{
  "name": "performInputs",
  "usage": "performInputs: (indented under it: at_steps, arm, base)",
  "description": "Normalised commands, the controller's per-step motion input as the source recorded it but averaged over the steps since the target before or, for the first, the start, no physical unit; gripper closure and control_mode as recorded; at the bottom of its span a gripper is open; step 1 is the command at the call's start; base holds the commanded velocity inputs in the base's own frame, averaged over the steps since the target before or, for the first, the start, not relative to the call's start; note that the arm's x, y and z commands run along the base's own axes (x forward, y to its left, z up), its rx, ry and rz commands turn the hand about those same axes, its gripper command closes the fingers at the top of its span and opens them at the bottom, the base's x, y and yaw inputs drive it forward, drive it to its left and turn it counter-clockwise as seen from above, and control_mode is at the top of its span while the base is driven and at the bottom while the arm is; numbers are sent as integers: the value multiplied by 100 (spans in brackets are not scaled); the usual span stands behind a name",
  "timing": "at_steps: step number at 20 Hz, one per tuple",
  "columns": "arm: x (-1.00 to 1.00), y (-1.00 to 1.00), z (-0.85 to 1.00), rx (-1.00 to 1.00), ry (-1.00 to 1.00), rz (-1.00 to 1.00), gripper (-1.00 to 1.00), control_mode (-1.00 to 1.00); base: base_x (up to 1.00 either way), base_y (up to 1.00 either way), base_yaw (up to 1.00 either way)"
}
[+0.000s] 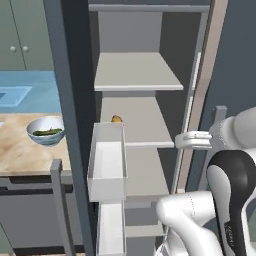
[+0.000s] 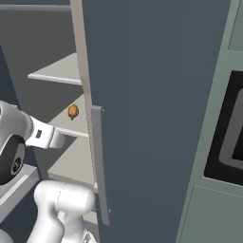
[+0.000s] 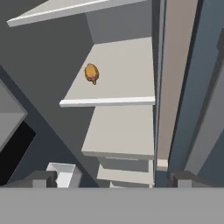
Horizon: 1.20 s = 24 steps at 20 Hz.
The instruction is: Take the squash, garlic, and chicken drumstick from the freezer and place them in the bowl on the counter.
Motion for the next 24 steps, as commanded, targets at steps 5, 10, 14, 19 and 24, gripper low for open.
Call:
performInputs:
  at_steps: [5,10,14,19,24]
  arm:
    - [0,0,0,0,0,0,-100,100]
    - [0,0,0,0,0,0,-100,100]
    - [0,0,0,0,0,0,-100,100]
    - [0,0,0,0,0,0,-100,100]
    - [0,0,0,0,0,0,-100,100]
  base:
    - [73,61,22]
    - [41,-2,33]
    - [22,-5,36]
    - [2,13,11]
    - [0,25,7]
